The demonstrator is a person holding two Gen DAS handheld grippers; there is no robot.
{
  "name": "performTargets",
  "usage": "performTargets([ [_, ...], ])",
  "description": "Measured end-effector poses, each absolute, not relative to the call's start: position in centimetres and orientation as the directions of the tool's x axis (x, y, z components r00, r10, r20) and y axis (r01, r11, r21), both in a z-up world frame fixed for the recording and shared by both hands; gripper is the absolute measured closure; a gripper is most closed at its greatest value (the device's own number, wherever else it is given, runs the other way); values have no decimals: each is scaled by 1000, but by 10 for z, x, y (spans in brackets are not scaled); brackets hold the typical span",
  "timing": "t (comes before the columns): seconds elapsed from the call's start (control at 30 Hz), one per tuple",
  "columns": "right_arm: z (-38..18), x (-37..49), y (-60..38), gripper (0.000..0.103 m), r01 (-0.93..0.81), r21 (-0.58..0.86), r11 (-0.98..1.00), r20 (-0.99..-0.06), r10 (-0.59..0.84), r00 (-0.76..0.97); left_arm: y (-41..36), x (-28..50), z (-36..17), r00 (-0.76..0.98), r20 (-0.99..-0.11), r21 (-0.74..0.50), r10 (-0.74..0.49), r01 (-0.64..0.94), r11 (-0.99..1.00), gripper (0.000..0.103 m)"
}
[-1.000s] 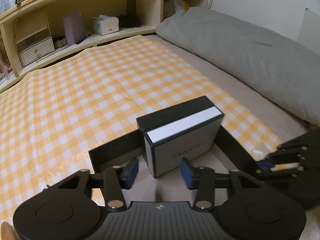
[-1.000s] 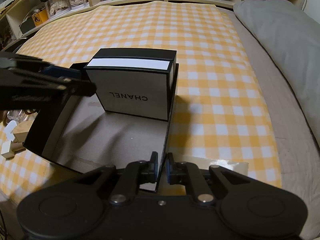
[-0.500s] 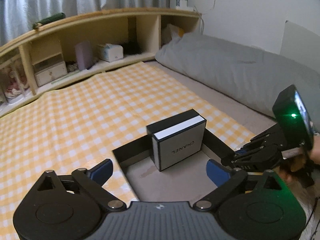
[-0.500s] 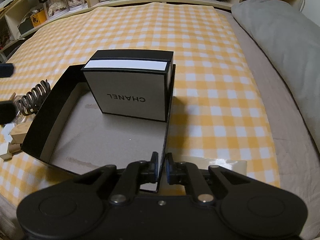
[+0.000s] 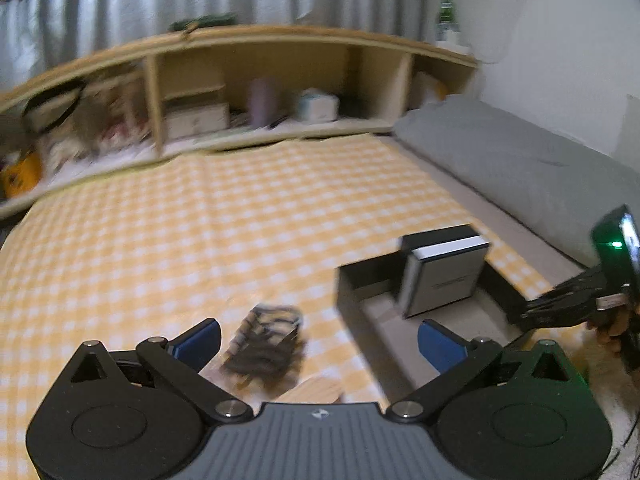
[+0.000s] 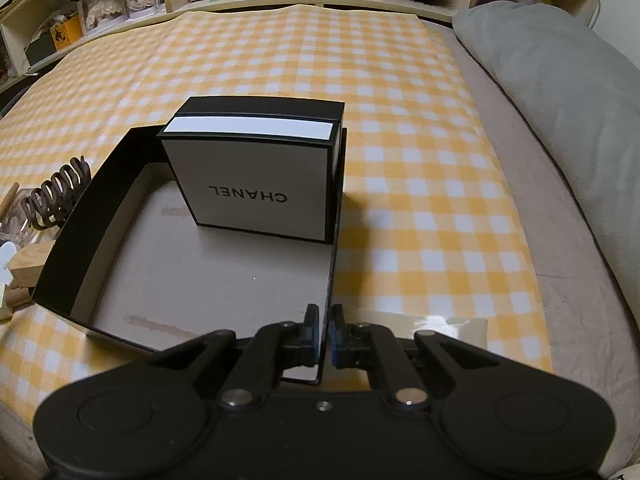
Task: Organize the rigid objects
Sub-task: 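Move the left gripper back over the cork coaster, then grasp the cork coaster with the left gripper and lift it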
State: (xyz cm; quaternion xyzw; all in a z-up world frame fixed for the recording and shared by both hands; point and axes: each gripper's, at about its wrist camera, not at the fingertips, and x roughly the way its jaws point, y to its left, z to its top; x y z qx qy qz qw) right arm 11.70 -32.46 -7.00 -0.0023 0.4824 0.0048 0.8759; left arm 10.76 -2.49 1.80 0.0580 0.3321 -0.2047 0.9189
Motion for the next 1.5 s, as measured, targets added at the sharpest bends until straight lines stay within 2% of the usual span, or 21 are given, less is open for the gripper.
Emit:
performTargets([
  [0.3, -72, 118, -324, 98, 4, 4, 1000, -853, 1, 521, 44, 127, -21, 617, -745, -268, -253, 71, 961, 0],
  [0.77, -73, 118, -324, 99, 36, 13, 999, -854, -8, 520, 108, 190, -55, 539, -842, -189, -24, -252, 949, 0],
  [1.13, -73, 119, -324, 99, 37, 7, 999, -855, -13, 518, 125, 206, -84, 503, -860, -283, -86, -330, 901, 0],
  [1.5, -73, 119, -322, 99, 39, -2, 999, -857, -22, 515, 126, 206, -82, 549, -833, -301, -68, -347, 888, 1],
])
